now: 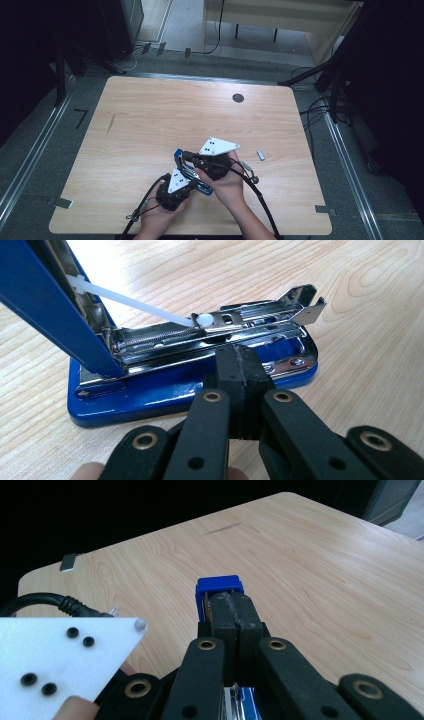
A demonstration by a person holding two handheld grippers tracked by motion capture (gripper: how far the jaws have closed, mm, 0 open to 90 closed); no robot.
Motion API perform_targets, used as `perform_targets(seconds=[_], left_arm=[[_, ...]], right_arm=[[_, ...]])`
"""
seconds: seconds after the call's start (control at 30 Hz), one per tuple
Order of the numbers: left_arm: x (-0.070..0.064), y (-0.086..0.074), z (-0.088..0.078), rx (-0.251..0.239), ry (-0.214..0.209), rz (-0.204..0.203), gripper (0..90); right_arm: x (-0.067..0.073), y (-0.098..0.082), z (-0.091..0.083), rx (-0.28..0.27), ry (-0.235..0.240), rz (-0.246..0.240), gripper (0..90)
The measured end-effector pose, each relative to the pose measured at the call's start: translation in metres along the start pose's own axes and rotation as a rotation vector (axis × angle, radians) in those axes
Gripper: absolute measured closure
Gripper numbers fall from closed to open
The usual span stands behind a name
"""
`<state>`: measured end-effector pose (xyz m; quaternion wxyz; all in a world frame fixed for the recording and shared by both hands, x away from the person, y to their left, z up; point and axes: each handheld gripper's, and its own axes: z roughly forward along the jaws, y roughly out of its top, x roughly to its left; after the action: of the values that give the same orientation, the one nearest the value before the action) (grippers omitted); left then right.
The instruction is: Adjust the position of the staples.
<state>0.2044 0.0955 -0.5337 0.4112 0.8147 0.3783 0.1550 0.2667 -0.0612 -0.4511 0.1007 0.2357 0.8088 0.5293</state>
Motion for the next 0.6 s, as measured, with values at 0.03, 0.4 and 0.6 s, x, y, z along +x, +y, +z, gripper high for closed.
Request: perform_targets(seconds=[0.03,0.4,0.6], left_arm=[[0.0,0.0,0.0,0.0,0.0,0.0,90.0],[0.0,0.0,0.0,0.0,0.0,-0.001,90.0],[0.0,0.0,0.0,0.003,0.002,0.005,90.0]], right_arm=[[0.0,0.0,0.0,0.0,0.0,0.0,90.0],[-0.001,0.005,0.013,0.004,0.032,0.01,90.0],[-0.003,0.007,0.017,0.007,0.047,0.009,90.0]])
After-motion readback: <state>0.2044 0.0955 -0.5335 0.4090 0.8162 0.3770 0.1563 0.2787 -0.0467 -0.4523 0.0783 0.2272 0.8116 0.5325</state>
